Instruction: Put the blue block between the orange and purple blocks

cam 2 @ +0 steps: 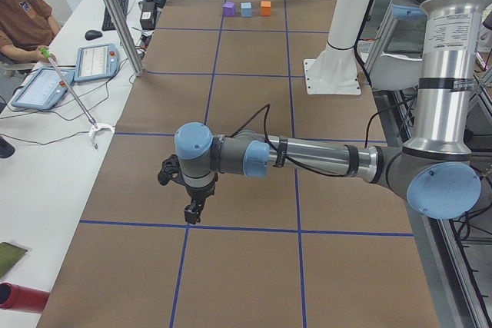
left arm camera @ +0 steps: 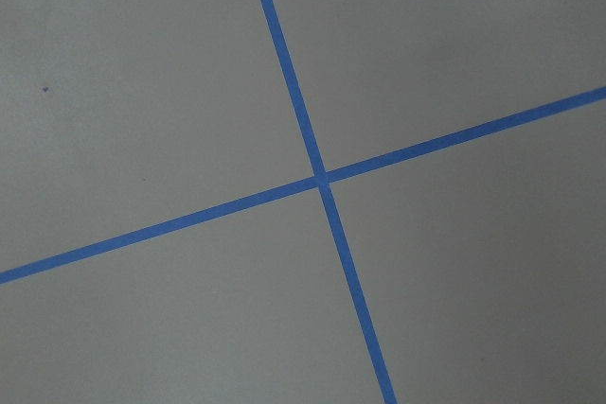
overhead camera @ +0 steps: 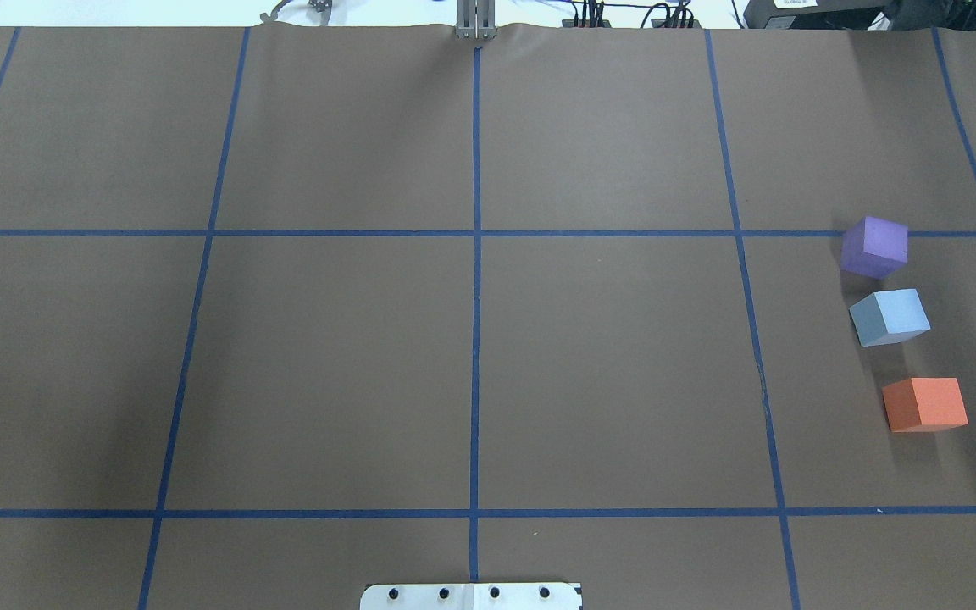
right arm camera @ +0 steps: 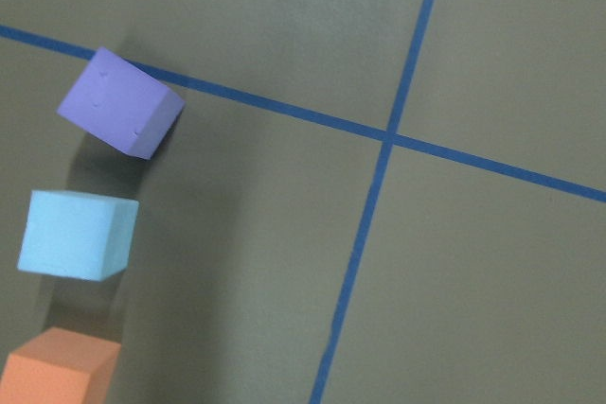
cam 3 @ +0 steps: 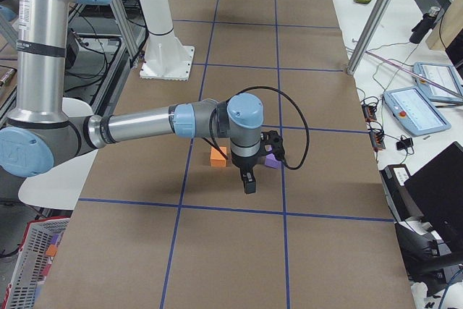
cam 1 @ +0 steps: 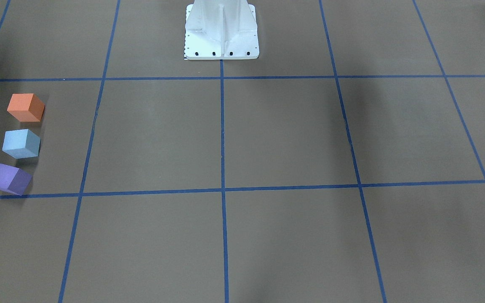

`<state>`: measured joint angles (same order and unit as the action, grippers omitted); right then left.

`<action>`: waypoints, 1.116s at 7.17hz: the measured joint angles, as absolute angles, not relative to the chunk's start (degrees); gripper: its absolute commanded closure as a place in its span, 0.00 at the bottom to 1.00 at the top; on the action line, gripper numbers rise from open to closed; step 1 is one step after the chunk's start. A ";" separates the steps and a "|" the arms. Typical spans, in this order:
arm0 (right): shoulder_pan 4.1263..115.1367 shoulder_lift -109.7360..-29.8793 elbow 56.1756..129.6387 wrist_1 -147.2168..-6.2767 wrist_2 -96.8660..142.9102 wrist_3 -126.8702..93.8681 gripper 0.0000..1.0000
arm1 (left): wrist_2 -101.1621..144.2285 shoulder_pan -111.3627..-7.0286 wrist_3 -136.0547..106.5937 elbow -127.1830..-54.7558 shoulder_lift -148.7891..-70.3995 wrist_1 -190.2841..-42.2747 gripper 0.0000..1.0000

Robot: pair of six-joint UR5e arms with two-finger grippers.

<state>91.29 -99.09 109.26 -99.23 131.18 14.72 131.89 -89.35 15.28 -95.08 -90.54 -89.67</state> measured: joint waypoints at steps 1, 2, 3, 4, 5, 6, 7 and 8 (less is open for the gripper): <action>91.91 -99.78 107.33 -99.47 132.01 15.51 0.00 | 131.91 -90.09 17.36 -95.29 -89.64 -89.71 0.00; 92.23 -100.17 105.43 -99.55 133.32 15.78 0.00 | 131.92 -90.73 18.26 -95.48 -89.13 -89.71 0.00; 92.38 -100.42 104.06 -99.55 134.22 15.69 0.00 | 131.91 -91.03 18.55 -95.57 -88.88 -89.68 0.00; 92.42 -100.33 103.45 -99.52 134.72 15.10 0.00 | 131.87 -91.11 18.59 -95.54 -88.75 -89.66 0.00; 92.43 -100.13 103.42 -99.48 134.84 13.86 0.00 | 131.85 -91.12 18.55 -95.50 -88.72 -89.65 0.00; 92.33 -99.49 103.16 -99.44 134.80 12.30 0.00 | 131.84 -91.14 18.46 -95.40 -88.69 -89.65 0.00; 92.21 -98.34 102.32 -99.42 134.76 11.48 0.00 | 131.78 -91.14 18.36 -95.26 -88.70 -89.65 0.00; 92.16 -97.04 101.04 -99.41 134.75 11.16 0.00 | 131.64 -91.13 18.26 -95.16 -88.73 -89.65 0.00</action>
